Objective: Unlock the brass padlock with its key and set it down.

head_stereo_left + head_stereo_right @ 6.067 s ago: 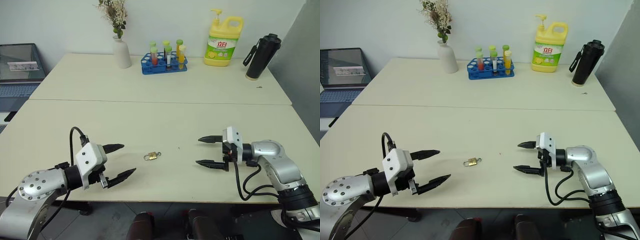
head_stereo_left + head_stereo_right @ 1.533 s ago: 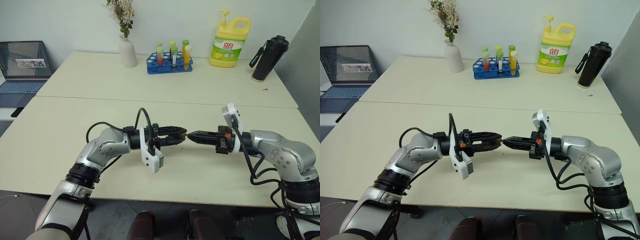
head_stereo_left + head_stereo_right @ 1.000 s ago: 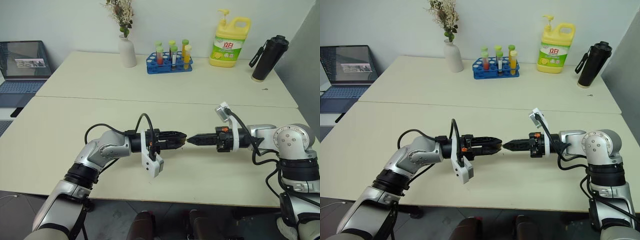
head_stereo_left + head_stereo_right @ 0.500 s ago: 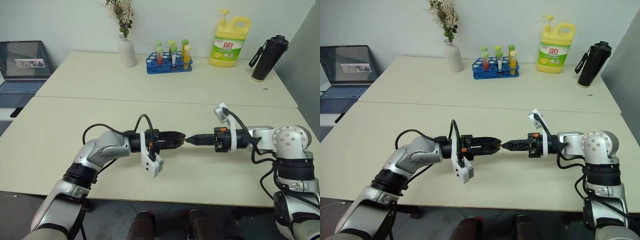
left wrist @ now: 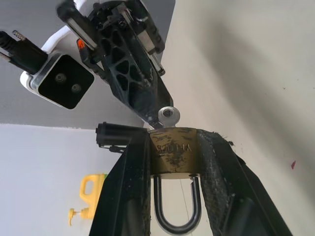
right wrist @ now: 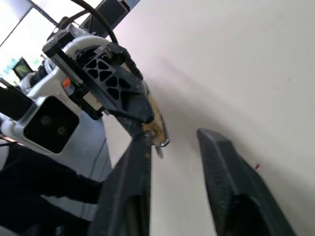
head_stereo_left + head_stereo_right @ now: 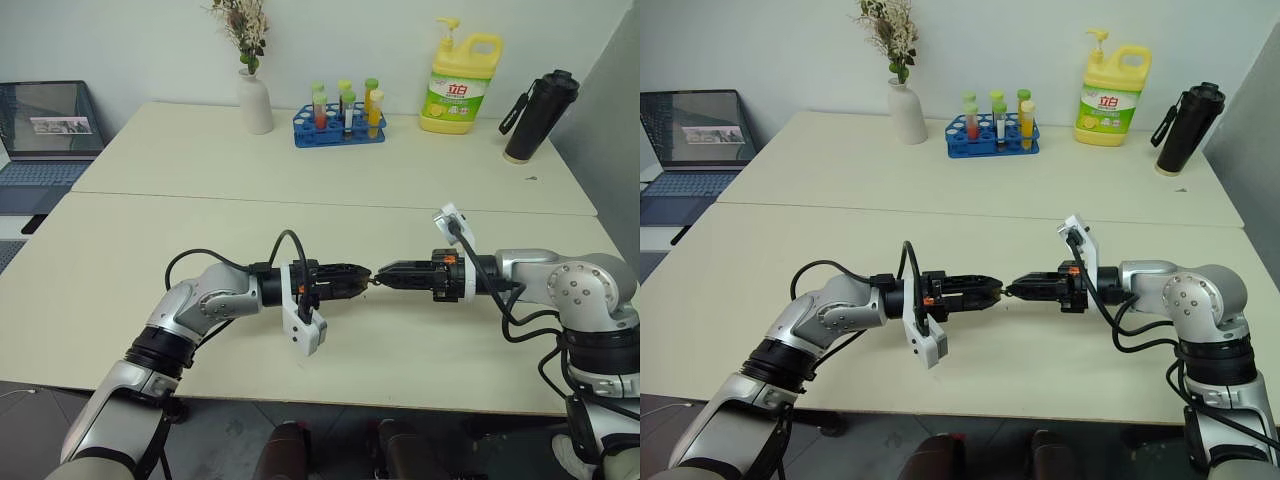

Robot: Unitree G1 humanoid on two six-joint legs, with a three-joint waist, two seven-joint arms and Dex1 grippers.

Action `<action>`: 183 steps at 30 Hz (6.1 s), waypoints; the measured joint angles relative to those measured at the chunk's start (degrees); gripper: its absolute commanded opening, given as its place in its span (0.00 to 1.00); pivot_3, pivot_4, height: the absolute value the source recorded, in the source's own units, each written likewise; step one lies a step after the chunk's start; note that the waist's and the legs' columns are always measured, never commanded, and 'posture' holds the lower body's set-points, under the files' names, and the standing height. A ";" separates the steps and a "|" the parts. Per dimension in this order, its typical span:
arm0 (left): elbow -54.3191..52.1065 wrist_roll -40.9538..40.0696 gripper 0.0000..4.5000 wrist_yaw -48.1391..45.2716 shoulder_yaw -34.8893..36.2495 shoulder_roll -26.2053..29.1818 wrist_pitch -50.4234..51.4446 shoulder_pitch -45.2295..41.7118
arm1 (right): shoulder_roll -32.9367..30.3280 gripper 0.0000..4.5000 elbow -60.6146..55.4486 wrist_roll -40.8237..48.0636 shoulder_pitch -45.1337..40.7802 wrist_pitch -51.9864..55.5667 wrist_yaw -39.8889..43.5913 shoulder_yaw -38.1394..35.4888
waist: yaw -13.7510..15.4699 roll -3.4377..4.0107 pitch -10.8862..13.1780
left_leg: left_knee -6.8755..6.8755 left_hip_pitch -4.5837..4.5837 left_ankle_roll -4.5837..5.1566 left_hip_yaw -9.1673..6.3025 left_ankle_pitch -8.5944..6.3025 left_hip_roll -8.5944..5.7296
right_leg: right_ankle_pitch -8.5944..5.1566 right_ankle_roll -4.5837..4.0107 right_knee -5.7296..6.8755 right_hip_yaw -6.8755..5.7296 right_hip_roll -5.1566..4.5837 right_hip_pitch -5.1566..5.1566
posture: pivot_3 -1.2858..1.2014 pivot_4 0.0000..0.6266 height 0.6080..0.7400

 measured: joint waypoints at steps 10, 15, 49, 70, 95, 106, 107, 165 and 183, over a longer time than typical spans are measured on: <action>-0.30 -3.46 0.22 -0.41 -0.08 -0.65 1.57 0.07 | -0.81 0.91 -5.57 -6.78 7.07 -15.46 4.75 1.64 | -0.23 0.00 0.00 | 0.00 0.04 -0.01 0.02 0.00 0.06 | -0.08 0.13 0.05 0.02 0.01 -0.02 | 0.52 0.24 1.00; -0.30 -3.83 0.22 -0.85 -0.52 -0.72 1.52 0.04 | 1.93 0.91 -5.80 -6.56 7.14 -15.53 2.77 1.65 | -0.15 0.00 0.00 | 0.01 0.04 -0.01 0.02 0.01 0.04 | 0.01 -0.02 0.04 0.01 0.02 0.00 | 0.52 0.24 1.00; -2.83 -16.75 0.77 -8.96 -3.97 1.71 4.90 2.57 | 6.97 0.03 -5.00 -4.89 6.11 -13.34 0.82 2.39 | -0.15 0.00 0.00 | 0.00 0.04 -0.01 -0.01 0.00 0.04 | 0.03 -0.06 0.04 0.01 0.02 0.01 | 0.52 0.24 1.00; -26.78 -54.39 0.37 -16.43 9.15 4.18 58.28 8.48 | 4.33 0.03 -0.06 -11.41 4.42 -20.46 5.79 3.19 | -0.30 0.01 0.01 | 0.02 0.06 -0.01 -0.05 0.01 0.02 | -0.13 0.19 0.02 0.02 0.12 0.03 | 0.52 0.24 1.00; -12.46 -49.21 0.00 -32.51 8.45 -7.20 64.58 4.80 | 3.54 0.03 -4.09 -9.01 3.90 -20.46 7.23 3.34 | -0.24 0.01 0.01 | 0.02 0.04 -0.01 -0.05 0.00 0.04 | -0.12 0.18 0.00 0.07 0.17 0.01 | 0.52 0.24 1.00; -19.98 -50.47 0.00 -34.63 8.82 -4.77 71.13 7.83 | 3.74 0.03 -3.71 -9.02 3.88 -20.46 6.30 3.34 | -0.29 0.01 0.01 | 0.02 0.04 -0.01 -0.06 0.00 0.05 | -0.13 0.18 0.00 0.06 0.16 0.01 | 0.52 0.24 1.00; -20.39 -50.48 0.00 -34.61 9.03 -4.73 71.52 7.87 | 3.74 0.03 -3.61 -9.02 3.88 -20.46 6.29 3.34 | -0.29 0.01 0.01 | 0.02 0.04 -0.01 -0.06 0.00 0.05 | -0.13 0.18 0.00 0.06 0.16 0.01 | 0.52 0.24 1.00; -25.51 -43.75 0.71 -39.83 13.21 8.73 57.78 20.94 | 2.20 0.03 -1.42 -10.39 4.57 -14.60 7.65 4.35 | -0.01 0.06 0.05 | -0.05 -0.11 -0.01 0.02 0.00 0.09 | -0.18 0.09 -0.01 0.10 0.00 -0.26 | 0.52 0.24 1.00; -30.99 -41.39 1.00 -36.50 13.55 9.91 57.18 25.27 | 9.17 0.03 10.02 -12.56 0.46 -2.45 0.41 10.69 | -0.47 0.06 0.05 | -0.06 -0.17 -0.01 0.07 0.00 0.14 | -0.18 0.09 0.03 0.14 0.07 -0.38 | 0.52 0.24 1.00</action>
